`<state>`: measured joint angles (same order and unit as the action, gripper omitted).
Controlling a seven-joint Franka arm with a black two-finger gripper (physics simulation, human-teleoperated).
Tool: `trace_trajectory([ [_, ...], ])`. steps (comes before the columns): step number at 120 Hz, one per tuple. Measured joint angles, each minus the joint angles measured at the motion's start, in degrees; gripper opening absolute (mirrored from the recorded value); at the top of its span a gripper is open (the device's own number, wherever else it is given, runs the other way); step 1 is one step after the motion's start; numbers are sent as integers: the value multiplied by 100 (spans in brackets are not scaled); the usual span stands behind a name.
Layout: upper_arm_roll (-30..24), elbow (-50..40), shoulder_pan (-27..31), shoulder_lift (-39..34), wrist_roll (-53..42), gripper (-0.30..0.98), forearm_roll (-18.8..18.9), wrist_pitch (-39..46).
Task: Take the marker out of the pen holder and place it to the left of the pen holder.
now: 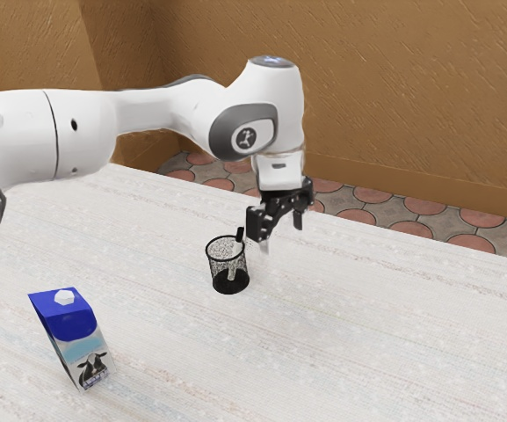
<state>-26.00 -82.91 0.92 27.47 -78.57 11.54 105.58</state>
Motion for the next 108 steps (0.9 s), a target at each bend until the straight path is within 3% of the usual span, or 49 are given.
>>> trace_trajectory([
  [36, 887, 369, 20, 507, -124, 68, -96, 344],
  [74, 1160, 282, 59, 734, 7, 59, -134, 401],
  [108, 1267, 298, 59, 767, 65, 38, -141, 414],
])
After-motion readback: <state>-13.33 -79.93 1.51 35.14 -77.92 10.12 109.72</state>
